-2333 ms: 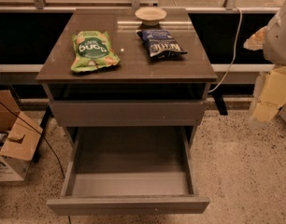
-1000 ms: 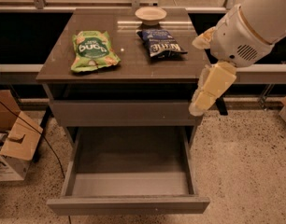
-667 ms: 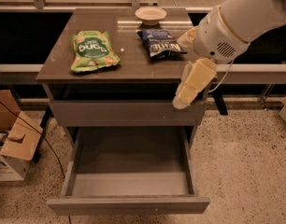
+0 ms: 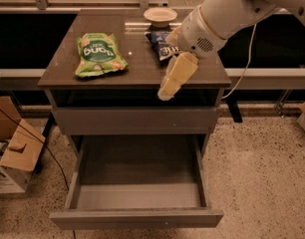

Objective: Place green rice chip bag into middle drawer

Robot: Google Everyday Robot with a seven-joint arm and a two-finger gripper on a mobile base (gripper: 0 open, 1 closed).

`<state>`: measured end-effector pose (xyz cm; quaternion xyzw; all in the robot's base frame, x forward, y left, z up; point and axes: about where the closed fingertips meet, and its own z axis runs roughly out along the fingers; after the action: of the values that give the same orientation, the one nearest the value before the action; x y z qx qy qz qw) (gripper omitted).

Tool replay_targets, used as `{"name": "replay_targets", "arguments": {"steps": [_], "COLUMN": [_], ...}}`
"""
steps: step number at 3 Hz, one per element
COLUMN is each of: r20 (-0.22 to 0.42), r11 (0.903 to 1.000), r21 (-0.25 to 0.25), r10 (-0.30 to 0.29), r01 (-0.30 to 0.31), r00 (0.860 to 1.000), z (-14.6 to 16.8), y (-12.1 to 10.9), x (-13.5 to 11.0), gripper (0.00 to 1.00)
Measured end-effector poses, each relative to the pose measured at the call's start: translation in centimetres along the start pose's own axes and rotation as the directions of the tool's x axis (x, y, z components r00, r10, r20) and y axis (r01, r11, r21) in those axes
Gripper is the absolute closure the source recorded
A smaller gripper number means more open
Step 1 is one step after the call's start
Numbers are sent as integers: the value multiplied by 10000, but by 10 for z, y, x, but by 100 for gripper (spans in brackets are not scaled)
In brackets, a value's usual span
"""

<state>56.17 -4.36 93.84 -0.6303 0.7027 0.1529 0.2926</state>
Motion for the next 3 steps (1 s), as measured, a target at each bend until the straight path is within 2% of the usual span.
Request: {"name": "replay_targets", "arguments": {"steps": [2, 3], "r20": [84, -39], "r11": [9973, 9926], "r21": [-731, -1209], "r10": [-96, -153], "r01": [102, 147], "r00": [9999, 9999], "z": [57, 90], "y": [-36, -52], "x": [-26, -40], "gripper": [0, 0]}}
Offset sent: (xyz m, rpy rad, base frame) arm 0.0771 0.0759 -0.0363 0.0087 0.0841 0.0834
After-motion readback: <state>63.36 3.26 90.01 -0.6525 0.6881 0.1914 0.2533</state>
